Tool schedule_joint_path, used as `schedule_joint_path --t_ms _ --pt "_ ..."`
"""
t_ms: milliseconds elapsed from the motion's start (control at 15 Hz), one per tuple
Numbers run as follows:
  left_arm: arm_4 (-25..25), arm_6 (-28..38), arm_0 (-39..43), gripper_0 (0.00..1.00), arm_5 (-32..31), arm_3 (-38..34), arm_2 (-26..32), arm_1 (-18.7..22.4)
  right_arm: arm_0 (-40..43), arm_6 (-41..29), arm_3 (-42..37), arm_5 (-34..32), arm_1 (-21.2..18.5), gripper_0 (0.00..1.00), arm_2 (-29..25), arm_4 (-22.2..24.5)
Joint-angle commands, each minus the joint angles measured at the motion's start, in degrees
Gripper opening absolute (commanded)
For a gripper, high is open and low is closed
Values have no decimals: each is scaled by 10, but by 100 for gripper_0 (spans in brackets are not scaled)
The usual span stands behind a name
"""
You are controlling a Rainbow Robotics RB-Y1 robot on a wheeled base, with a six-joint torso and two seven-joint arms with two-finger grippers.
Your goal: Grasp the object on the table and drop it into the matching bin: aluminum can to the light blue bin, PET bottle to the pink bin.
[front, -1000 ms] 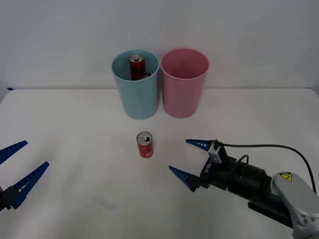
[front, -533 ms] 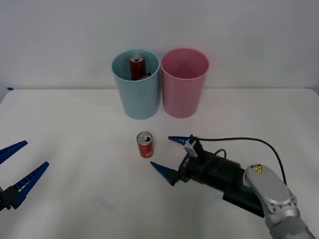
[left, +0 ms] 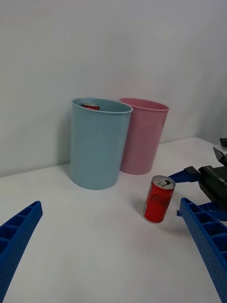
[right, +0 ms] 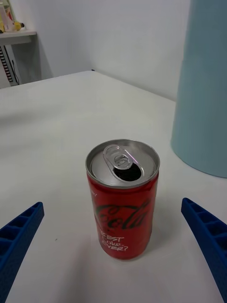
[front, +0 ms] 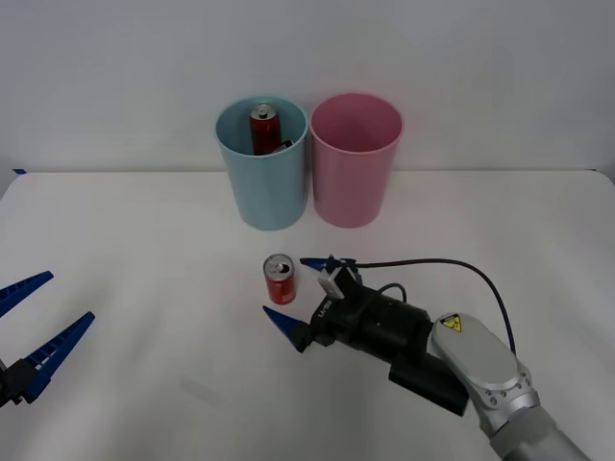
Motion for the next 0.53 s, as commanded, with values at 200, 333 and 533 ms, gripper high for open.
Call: schedule_joint_path --t_ms 200,333,533 --pt "0 0 0 100 0 0 0 0 -35 -7 47 14 15 100 15 0" --pt "0 0 0 100 0 0 0 0 -53 -6 72 14 23 100 15 1" --pt "0 0 0 100 0 0 0 0 -66 -7 87 15 30 100 15 1"
